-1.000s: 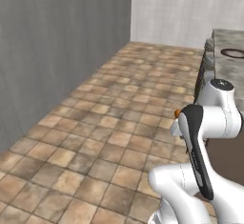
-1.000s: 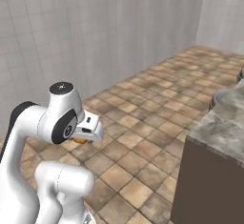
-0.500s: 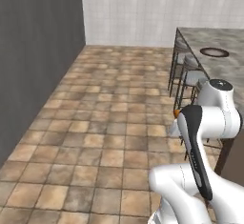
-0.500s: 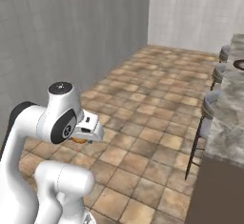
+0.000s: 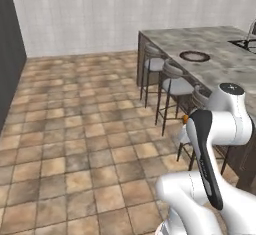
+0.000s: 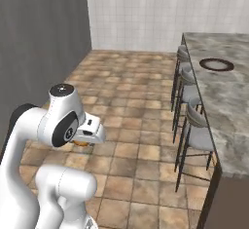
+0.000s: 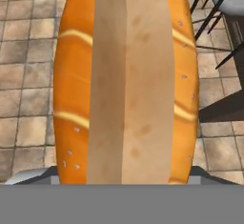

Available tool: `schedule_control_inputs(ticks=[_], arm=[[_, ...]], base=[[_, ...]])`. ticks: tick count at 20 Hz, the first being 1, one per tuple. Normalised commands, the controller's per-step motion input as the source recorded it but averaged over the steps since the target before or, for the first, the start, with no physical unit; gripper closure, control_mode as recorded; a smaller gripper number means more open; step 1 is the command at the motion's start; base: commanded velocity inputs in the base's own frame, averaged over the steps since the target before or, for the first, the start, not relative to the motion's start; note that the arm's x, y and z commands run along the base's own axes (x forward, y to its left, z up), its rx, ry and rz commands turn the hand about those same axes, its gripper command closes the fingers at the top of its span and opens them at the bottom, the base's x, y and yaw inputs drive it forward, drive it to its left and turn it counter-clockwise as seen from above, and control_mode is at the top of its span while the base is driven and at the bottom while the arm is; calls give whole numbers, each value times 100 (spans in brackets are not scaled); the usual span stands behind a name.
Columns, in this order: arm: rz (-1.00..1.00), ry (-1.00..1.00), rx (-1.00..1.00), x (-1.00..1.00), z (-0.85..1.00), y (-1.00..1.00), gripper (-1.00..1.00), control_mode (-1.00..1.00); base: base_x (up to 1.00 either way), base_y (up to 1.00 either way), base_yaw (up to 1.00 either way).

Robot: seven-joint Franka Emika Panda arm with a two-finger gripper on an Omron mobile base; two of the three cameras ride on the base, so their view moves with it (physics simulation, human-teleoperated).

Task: Move the hot dog bun to the plate on the dining table and place the condiment next to that plate. Then navigate to the fridge and take the sausage and place it on the plate as well.

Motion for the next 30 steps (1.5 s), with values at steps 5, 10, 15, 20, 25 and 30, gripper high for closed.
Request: schedule_control_inputs(ticks=[5,10,15,20,25,30], arm=[[0,0,0,0,0,0,100,100],[0,0,0,0,0,0,100,100],[0,0,0,0,0,0,100,100],[0,0,0,0,0,0,100,100],[0,0,0,0,0,0,100,100],[0,0,0,0,0,0,100,100]], base=[[89,74,-52],[88,75,-50],[90,77,-48],[88,79,-48],[87,90,-45],[82,93,-42]])
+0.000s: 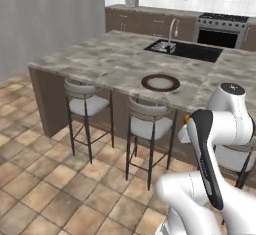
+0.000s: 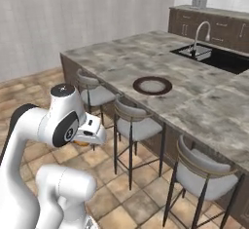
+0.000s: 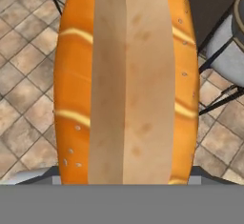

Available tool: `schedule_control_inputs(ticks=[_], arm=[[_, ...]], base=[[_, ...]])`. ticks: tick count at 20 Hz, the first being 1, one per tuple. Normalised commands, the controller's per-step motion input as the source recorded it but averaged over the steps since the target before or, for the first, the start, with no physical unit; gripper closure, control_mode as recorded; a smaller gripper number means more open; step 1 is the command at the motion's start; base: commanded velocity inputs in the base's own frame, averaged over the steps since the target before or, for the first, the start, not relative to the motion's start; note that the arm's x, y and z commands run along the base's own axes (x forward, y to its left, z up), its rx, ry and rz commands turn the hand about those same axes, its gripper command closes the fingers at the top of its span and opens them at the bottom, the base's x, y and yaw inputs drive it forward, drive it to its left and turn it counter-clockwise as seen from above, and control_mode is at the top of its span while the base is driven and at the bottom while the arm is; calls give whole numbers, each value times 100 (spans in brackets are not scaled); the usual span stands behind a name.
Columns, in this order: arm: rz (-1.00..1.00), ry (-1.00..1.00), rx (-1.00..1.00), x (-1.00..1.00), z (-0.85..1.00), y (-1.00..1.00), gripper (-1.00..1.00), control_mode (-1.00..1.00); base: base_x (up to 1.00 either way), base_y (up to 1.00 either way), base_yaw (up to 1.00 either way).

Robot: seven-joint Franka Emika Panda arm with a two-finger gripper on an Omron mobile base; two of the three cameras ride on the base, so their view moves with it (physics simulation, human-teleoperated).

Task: Move the hot dog bun to the plate on the dining table and place the condiment next to that plate. Then navigate to the fridge and take the sausage and place it on the plate as well.

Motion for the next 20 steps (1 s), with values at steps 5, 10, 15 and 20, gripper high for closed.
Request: schedule_control_inputs(ticks=[5,10,15,20], arm=[[0,0,0,0,0,0,100,100],[0,0,0,0,0,0,100,100],[0,0,0,0,0,0,100,100],[0,0,0,0,0,0,100,100]], base=[[81,85,-45],[82,73,-42],[75,34,-43],[75,28,-42]])
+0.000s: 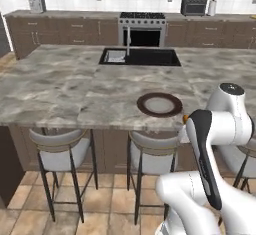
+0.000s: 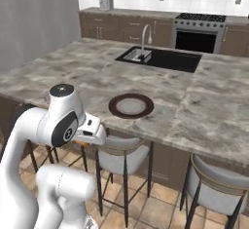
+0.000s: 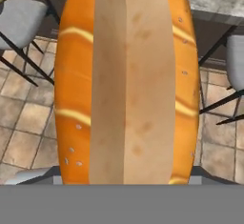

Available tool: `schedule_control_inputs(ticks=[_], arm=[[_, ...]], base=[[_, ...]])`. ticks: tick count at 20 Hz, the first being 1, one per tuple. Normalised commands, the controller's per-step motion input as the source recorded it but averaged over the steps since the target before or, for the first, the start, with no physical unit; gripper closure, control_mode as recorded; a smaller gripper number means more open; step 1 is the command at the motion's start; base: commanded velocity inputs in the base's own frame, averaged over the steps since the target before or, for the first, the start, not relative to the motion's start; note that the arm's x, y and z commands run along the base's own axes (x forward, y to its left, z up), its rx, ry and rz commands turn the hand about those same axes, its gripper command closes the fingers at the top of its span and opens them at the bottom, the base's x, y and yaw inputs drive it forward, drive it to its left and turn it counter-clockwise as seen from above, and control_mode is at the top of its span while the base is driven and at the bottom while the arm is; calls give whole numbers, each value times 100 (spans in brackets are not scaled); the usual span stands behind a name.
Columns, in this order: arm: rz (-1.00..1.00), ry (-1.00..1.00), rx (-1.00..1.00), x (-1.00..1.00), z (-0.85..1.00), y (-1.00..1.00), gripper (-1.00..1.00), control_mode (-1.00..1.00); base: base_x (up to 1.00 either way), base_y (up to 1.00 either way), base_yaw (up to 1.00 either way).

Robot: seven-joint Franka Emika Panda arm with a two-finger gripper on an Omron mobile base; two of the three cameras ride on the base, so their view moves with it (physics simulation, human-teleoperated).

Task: Move the hot dog bun to the plate on the dining table and place the condiment next to that plate. Then navigate to the fridge and take the sausage and place it on the plate as well.

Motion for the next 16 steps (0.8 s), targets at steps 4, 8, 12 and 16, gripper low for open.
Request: schedule_control_inputs(ticks=[4,8,12,16], arm=[[0,0,0,0,0,0,100,100],[0,0,0,0,0,0,100,100],[-15,0,0,75,31,15,100,-100],[-15,1,0,100,23,13,100,-100]], base=[[81,33,-37],[87,31,-30],[25,6,-5],[0,0,0]])
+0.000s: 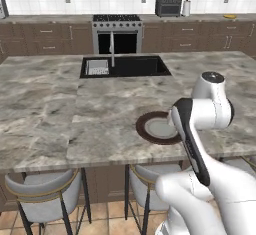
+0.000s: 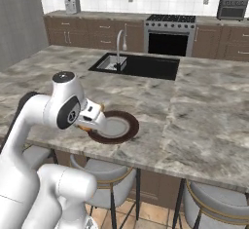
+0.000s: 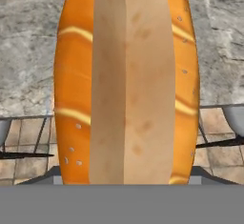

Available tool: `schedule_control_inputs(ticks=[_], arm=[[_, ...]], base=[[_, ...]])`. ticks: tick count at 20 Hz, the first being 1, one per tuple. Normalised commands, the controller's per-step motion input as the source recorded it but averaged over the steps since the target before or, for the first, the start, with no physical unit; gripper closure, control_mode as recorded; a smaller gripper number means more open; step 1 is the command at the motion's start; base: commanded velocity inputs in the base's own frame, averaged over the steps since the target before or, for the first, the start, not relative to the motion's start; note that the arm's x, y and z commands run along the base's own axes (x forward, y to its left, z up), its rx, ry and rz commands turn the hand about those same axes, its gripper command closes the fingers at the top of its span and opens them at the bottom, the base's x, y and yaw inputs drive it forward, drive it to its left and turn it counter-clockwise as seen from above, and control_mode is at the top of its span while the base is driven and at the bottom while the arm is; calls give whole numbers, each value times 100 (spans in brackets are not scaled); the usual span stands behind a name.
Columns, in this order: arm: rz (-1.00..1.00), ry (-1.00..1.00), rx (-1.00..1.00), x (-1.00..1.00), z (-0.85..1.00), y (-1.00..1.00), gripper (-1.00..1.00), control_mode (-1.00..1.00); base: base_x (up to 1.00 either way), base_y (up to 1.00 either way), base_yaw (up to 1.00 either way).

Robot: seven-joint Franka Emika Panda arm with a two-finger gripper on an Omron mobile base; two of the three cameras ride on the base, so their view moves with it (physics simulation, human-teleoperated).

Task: Move the hot dog bun to the plate on the dining table and place the condiment next to that plate. Then navigate to the fridge and take the sausage and place it on the plate as well.

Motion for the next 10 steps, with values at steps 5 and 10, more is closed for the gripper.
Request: schedule_control_inputs(ticks=[5,10], arm=[[-7,4,1,92,-7,-4,100,-100],[0,6,1,80,-46,-1,100,-100]], base=[[0,0,0],[0,0,0]])
